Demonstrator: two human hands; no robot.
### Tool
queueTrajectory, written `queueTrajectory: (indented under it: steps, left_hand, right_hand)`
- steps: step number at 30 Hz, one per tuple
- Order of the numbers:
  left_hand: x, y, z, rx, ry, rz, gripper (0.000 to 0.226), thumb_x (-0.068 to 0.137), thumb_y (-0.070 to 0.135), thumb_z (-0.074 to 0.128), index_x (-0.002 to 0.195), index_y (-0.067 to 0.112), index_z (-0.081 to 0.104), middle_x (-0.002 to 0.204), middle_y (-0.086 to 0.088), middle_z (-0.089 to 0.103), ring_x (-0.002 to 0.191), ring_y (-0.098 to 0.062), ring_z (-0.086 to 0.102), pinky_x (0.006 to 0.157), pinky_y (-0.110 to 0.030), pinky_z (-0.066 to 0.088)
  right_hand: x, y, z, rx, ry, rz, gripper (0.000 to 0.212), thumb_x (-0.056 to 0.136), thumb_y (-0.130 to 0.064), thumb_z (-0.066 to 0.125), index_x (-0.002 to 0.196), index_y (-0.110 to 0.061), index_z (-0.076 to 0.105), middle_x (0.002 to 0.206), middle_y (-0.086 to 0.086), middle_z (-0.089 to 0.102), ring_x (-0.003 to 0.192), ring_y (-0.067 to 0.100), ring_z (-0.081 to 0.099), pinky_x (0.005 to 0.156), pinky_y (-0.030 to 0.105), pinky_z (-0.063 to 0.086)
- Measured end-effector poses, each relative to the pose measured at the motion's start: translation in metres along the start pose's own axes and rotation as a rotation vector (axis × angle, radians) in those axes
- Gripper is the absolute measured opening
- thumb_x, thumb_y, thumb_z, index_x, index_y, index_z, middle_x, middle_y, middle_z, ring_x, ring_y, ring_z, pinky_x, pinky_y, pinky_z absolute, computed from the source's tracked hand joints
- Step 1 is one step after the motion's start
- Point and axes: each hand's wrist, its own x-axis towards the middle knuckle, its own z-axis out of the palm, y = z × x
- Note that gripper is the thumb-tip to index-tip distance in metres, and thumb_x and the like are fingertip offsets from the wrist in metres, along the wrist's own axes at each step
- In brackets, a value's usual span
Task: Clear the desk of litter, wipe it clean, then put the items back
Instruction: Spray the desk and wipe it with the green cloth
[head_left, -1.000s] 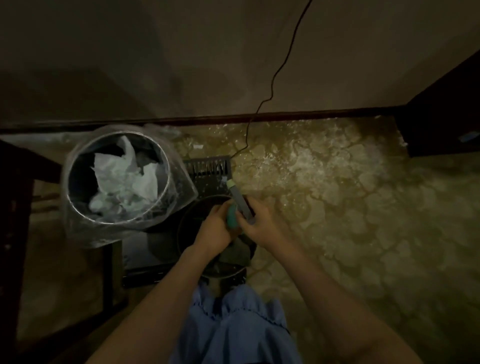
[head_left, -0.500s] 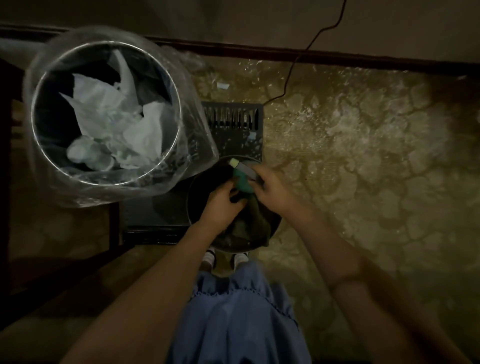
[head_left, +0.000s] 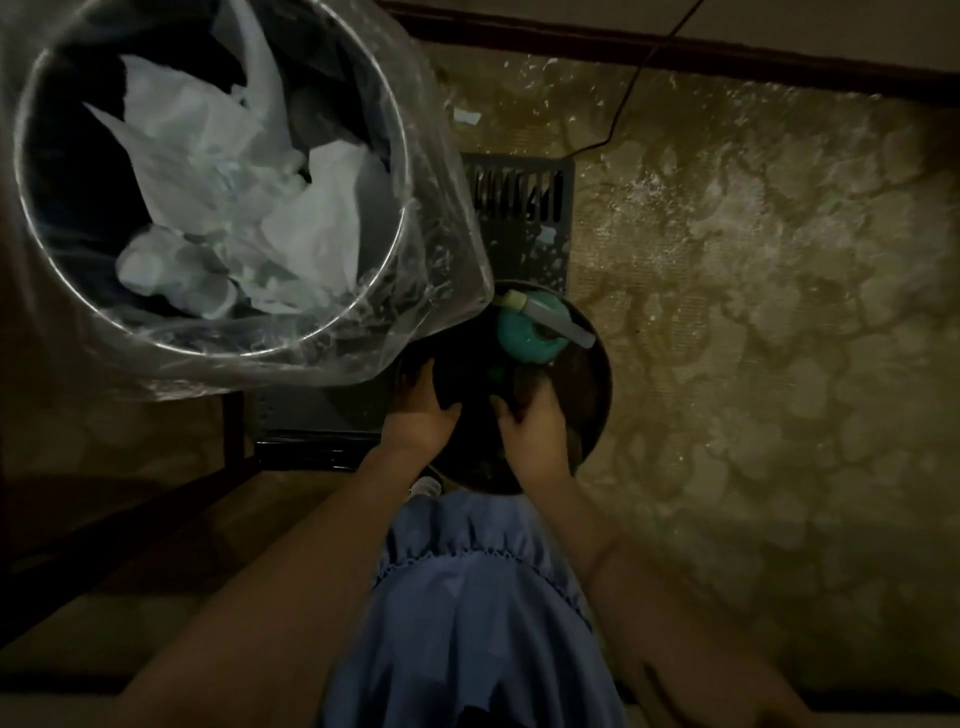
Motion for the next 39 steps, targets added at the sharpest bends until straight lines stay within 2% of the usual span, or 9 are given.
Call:
queueTrajectory:
  steps: [5, 10, 15, 19, 24, 26, 30, 35, 39]
  left_hand:
    - [0.014, -0.011, 0.006, 0.033, 0.000, -0.050, 0.067, 0.096, 0.030, 0.051, 0.149, 0.008, 0.017, 0.152, -0.017, 0.026, 0.138, -0.031, 0.030, 0.112, -0.036, 0.028]
    - [0.017, -0.004, 0.011, 0.153, 0.026, -0.074, 0.046, 0.100, 0.035, 0.040, 0.129, 0.000, 0.045, 0.130, -0.021, 0.052, 0.116, -0.034, 0.052, 0.096, -0.038, 0.044]
    - [-0.016, 0.007, 0.003, 0.092, 0.065, 0.025, 0.039, 0.101, 0.026, 0.040, 0.123, -0.005, 0.044, 0.121, -0.025, 0.055, 0.105, -0.035, 0.055, 0.081, -0.033, 0.041]
    - [-0.063, 0.032, -0.020, -0.068, 0.059, 0.177, 0.033, 0.100, 0.024, 0.043, 0.120, -0.002, 0.047, 0.105, -0.021, 0.062, 0.088, -0.030, 0.060, 0.067, -0.029, 0.043]
    - [-0.134, 0.071, -0.059, -0.194, 0.019, 0.331, 0.027, 0.097, 0.032, 0.048, 0.103, 0.008, 0.060, 0.093, -0.007, 0.066, 0.083, -0.020, 0.064, 0.075, -0.033, 0.054]
    - [-0.162, 0.084, -0.077, -0.188, 0.080, 0.377, 0.027, 0.097, 0.032, 0.049, 0.096, 0.008, 0.062, 0.088, -0.007, 0.067, 0.080, -0.019, 0.064, 0.074, -0.032, 0.053]
    - [-0.216, 0.096, -0.117, -0.126, 0.338, 0.420, 0.022, 0.097, 0.025, 0.050, 0.093, 0.009, 0.063, 0.088, -0.009, 0.067, 0.078, -0.017, 0.061, 0.067, -0.031, 0.046]
    - [-0.278, 0.084, -0.173, -0.129, 0.599, 0.390, 0.015, 0.097, 0.023, 0.050, 0.087, 0.015, 0.059, 0.073, 0.004, 0.059, 0.072, -0.016, 0.057, 0.060, -0.026, 0.036]
    - [-0.324, 0.037, -0.208, -0.222, 0.715, 0.339, 0.016, 0.097, 0.026, 0.048, 0.094, 0.017, 0.061, 0.077, 0.003, 0.062, 0.069, -0.010, 0.059, 0.060, -0.025, 0.046]
  right_hand:
    - [0.021, -0.002, 0.042, 0.007, 0.000, 0.159, 0.048, 0.093, -0.026, 0.060, 0.124, 0.006, 0.043, 0.128, 0.023, 0.048, 0.116, 0.033, 0.050, 0.087, 0.025, 0.037]
    - [0.024, -0.004, 0.058, 0.107, -0.035, 0.297, 0.044, 0.097, -0.030, 0.053, 0.125, 0.002, 0.044, 0.126, 0.020, 0.056, 0.115, 0.030, 0.055, 0.077, 0.017, 0.033]
    - [-0.002, -0.019, 0.040, 0.163, -0.005, 0.177, 0.029, 0.097, -0.020, 0.053, 0.110, 0.005, 0.049, 0.108, 0.022, 0.063, 0.100, 0.031, 0.061, 0.070, 0.016, 0.038]
    - [-0.035, -0.047, -0.009, 0.229, 0.034, 0.024, 0.024, 0.097, -0.019, 0.052, 0.111, 0.001, 0.052, 0.103, 0.011, 0.063, 0.087, 0.011, 0.057, 0.066, 0.004, 0.040]
    - [-0.081, -0.089, -0.078, 0.301, 0.051, -0.112, 0.026, 0.096, -0.028, 0.053, 0.113, -0.008, 0.058, 0.093, -0.008, 0.062, 0.079, -0.004, 0.058, 0.069, 0.009, 0.047]
    - [-0.096, -0.111, -0.098, 0.331, 0.032, -0.165, 0.022, 0.096, -0.031, 0.053, 0.111, -0.015, 0.057, 0.092, -0.011, 0.063, 0.081, 0.002, 0.061, 0.071, 0.014, 0.050]
    - [-0.128, -0.167, -0.129, 0.341, -0.023, -0.266, 0.020, 0.094, -0.041, 0.053, 0.102, -0.023, 0.058, 0.095, 0.000, 0.066, 0.085, 0.017, 0.066, 0.077, 0.043, 0.057]
    - [-0.167, -0.241, -0.134, 0.262, -0.141, -0.518, 0.025, 0.095, -0.037, 0.053, 0.101, -0.013, 0.059, 0.092, 0.002, 0.064, 0.084, 0.015, 0.064, 0.065, 0.022, 0.052]
    - [-0.207, -0.281, -0.097, 0.192, -0.314, -0.648, 0.013, 0.096, -0.033, 0.054, 0.088, -0.022, 0.054, 0.084, -0.005, 0.061, 0.073, 0.002, 0.058, 0.054, 0.010, 0.044]
